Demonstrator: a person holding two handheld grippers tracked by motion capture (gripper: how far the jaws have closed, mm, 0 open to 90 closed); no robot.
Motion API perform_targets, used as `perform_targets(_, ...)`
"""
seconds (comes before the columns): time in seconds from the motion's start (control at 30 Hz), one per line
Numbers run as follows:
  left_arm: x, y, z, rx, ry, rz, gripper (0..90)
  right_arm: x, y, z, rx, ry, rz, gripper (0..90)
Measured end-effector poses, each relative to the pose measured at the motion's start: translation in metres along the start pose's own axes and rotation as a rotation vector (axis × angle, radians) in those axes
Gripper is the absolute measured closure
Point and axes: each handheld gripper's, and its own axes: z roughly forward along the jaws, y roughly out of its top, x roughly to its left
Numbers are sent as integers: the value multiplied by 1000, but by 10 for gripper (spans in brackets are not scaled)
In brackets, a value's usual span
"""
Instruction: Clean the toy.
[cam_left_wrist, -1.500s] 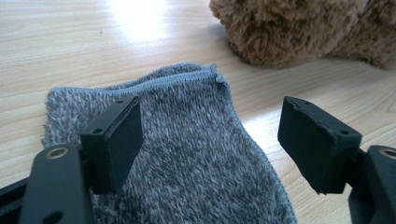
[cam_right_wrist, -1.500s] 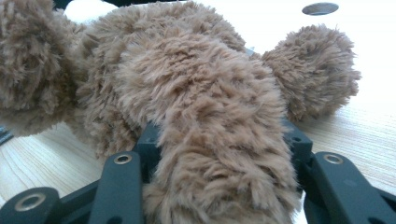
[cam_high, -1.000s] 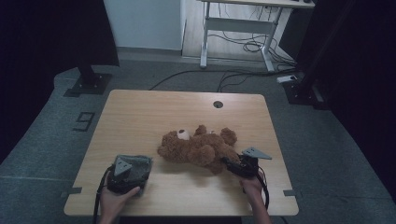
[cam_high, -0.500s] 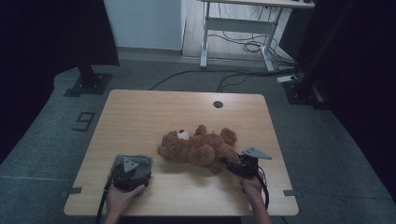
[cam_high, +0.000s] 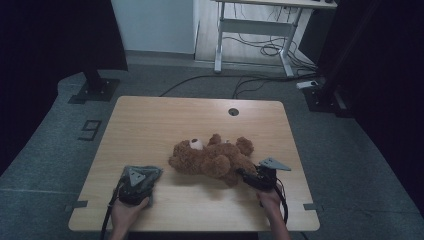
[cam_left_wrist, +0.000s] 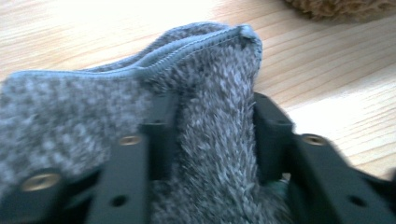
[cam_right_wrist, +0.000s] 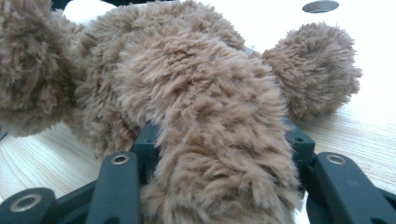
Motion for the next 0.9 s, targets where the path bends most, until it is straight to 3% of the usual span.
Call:
perform_targets(0.1, 5, -2, -2, -19, -25, -9, 728, 0, 0, 0, 0, 1, 1, 481)
perform_targets(0.17, 6, -2, -3, -23, -36, -7, 751, 0, 0, 0, 0, 1, 1, 481)
perform_targets(0.27, 8, -2, -6, -43, -84, -23, 762, 0, 0, 0, 0, 2, 1, 478)
perform_targets(0.4, 13, -1, -15, -96, -158, -73, 773, -1, -1, 0, -3, -1, 10, 443)
perform_targets(0.43, 17, 0, -21, -127, -188, -103, 775, 0, -2, 0, -8, -7, 13, 423)
perform_targets(0.47, 17, 0, -21, -127, -188, -103, 776, 0, -2, 0, -8, -7, 13, 423)
perform_targets(0.57, 21, 0, -31, -177, -214, -136, 776, 1, -3, -2, -20, -14, 19, 380)
perform_targets(0.7, 23, 4, -46, -245, -239, -148, 773, 1, -6, -9, -54, -17, 21, 310)
perform_targets(0.9, 16, 13, -57, -301, -278, -144, 774, -2, -7, -12, -57, 8, 29, 357)
